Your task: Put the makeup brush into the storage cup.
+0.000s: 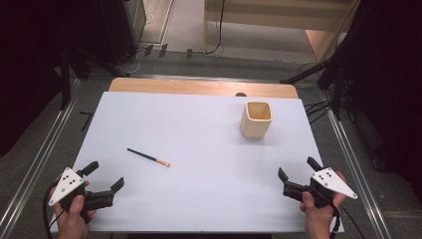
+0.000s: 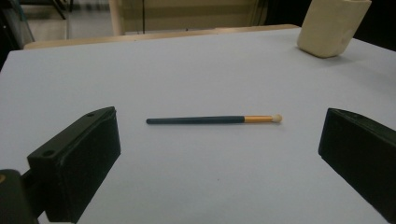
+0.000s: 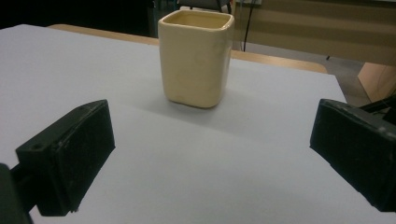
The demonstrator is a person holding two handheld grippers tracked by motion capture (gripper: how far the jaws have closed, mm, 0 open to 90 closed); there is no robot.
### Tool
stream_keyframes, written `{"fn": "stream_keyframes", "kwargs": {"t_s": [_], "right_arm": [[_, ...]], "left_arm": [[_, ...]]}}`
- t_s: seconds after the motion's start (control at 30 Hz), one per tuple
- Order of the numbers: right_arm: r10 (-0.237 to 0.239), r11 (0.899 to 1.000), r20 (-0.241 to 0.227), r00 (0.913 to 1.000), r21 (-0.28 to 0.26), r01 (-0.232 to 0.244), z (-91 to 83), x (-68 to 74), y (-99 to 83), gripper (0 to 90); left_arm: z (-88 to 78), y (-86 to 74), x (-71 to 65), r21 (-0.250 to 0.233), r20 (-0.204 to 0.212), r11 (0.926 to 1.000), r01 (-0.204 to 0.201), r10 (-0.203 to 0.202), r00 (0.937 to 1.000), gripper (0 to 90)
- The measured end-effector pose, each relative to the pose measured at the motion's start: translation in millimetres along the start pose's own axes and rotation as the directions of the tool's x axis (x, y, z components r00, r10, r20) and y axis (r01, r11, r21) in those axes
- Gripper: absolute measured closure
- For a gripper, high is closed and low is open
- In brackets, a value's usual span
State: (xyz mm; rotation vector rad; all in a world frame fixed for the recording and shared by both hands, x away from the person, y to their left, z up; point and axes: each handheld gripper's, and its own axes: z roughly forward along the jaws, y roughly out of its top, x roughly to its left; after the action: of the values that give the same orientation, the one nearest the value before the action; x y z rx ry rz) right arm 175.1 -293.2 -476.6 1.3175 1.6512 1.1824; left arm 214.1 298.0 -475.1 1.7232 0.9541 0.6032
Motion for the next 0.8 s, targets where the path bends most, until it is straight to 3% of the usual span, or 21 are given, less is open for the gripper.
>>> {"fn": "stream_keyframes", "kwargs": {"t_s": [0.1, 0.8], "right_arm": [[-0.008, 1.0, 0.001, 1.0, 0.005, 0.008, 2.7, 0.9, 1.1, 4.6], [-0.016, 1.0, -0.009, 0.9998, 0.011, 0.016, 2.3, 1.1, 6.7, 6.3]], "left_arm": [[2.0, 4.0, -0.6, 0.008, 0.024, 0.9999, 0.007, -0.008, 0.9997, 0.0], [29.8, 39.4, 8.1, 0.018, 0.065, 0.9998, -0.01, 0.009, 0.9979, 0.0]]}}
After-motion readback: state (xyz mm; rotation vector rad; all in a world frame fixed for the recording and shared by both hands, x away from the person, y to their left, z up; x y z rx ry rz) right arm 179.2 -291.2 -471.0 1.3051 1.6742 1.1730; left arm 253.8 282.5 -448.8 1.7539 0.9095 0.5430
